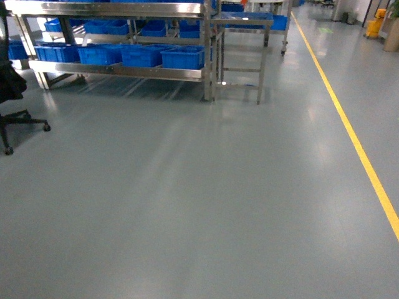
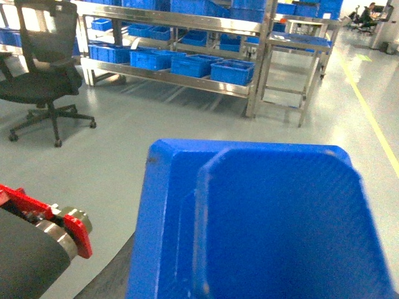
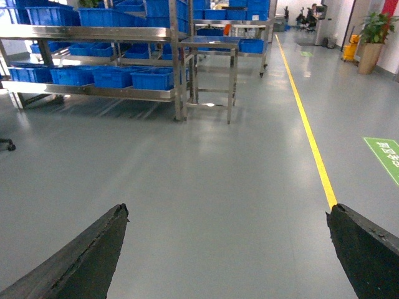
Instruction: Pick blue part to blue bin on bottom shelf
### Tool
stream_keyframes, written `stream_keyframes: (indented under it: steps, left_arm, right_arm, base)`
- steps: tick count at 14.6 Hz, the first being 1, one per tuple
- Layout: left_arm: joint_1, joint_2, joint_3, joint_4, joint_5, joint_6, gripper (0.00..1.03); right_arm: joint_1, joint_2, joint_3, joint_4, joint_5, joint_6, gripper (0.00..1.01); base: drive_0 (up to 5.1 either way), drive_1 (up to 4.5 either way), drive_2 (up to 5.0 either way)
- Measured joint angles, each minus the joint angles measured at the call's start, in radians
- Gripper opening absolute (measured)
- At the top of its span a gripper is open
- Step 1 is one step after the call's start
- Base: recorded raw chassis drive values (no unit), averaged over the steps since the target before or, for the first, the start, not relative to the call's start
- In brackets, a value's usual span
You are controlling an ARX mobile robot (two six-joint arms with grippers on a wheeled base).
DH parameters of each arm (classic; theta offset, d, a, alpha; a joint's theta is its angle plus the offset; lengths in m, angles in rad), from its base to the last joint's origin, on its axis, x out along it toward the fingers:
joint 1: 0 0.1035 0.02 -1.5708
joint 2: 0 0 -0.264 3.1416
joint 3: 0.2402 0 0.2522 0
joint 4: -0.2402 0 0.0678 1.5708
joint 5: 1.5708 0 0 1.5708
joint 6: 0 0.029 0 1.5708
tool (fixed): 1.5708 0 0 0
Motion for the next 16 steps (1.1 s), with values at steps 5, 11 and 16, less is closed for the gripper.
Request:
stream_keyframes:
  steps: [5, 11, 16]
  left_arm:
    - [0.0, 0.0, 0.0, 0.0, 0.0, 0.0, 0.43]
    - [-0.001, 0.003, 0.0, -0.001, 0.0, 0.0, 0.43]
    - [0.0, 0.001, 0.0, 0.0, 0.0, 0.0, 0.43]
  right_arm:
    - [0.0, 0.0, 0.0, 0.0, 0.0, 0.0, 0.98]
    - [0.0, 0.0, 0.0, -0.002, 0.0, 0.0, 0.98]
    - [0.0, 0.0, 0.0, -0.001, 0.0, 0.0, 0.98]
  base:
    - [-1.6, -1.57, -1.6]
    - [-0.7, 0.0, -1.4]
    - [-0.2, 4.03, -4.3]
